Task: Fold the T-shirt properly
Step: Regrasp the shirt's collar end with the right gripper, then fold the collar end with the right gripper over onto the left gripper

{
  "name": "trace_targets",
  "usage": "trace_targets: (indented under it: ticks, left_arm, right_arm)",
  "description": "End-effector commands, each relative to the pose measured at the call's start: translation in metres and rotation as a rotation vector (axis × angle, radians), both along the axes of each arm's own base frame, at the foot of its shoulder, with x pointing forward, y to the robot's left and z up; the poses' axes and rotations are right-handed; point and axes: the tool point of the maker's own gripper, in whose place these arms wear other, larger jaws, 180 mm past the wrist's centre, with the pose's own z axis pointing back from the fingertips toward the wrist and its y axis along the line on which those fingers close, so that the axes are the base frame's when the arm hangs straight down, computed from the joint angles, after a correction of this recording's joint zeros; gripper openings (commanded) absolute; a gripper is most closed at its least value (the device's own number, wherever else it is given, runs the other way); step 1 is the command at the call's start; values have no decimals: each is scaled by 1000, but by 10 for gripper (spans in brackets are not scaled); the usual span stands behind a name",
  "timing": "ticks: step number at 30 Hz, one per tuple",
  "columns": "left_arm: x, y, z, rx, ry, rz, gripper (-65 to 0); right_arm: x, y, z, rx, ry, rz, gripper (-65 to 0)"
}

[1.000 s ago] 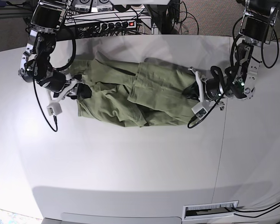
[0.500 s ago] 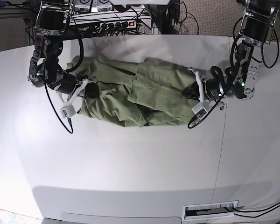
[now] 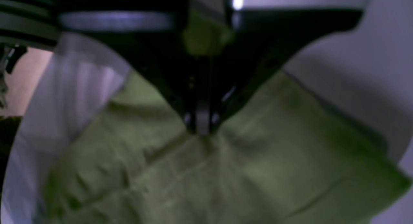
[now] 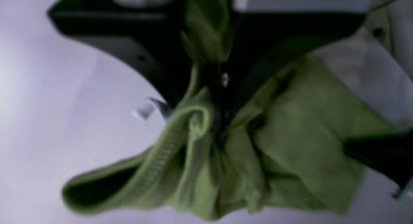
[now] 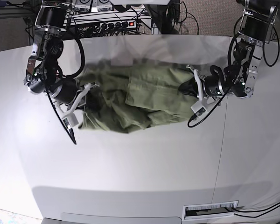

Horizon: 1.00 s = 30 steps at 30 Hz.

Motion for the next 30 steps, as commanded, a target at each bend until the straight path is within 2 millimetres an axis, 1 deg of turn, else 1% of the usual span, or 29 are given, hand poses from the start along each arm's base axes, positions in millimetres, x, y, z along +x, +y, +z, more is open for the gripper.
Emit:
trace_targets:
  ticks: [1, 6, 9, 12, 14, 18, 20, 23, 26, 30]
  left_arm:
    - [-9, 10, -11, 74, 37, -27, -650]
    - [-14, 2, -9, 32, 58, -26, -650]
    - [-22, -8, -9, -5, 92, -33, -650]
    - [-28, -17, -11, -30, 108, -38, -650]
    - [-30, -21, -11, -41, 113, -38, -650]
    - [-30, -20, -11, -38, 113, -38, -650]
    - [-30, -20, -11, -38, 113, -38, -650]
    - [-30, -20, -11, -37, 112, -38, -650]
    - [-30, -20, -11, -38, 111, -38, -650]
    - [-25, -16, -9, -34, 102, -23, -650]
  right_arm:
    - [8, 9, 15, 40, -55, 7, -650]
    - [23, 52, 36, 162, -110, 36, -650]
    - [28, 86, 46, 189, -143, 97, -650]
    - [34, 120, 57, 180, -196, 158, -650]
    - [36, 141, 65, 173, -229, 195, -650]
    - [33, 176, 76, 198, -271, 247, -650]
    - [29, 187, 77, 200, -272, 269, -650]
    - [23, 197, 75, 194, -265, 305, -650]
    - [14, 203, 68, 197, -244, 321, -650]
    - [0, 204, 53, 211, -198, 318, -650]
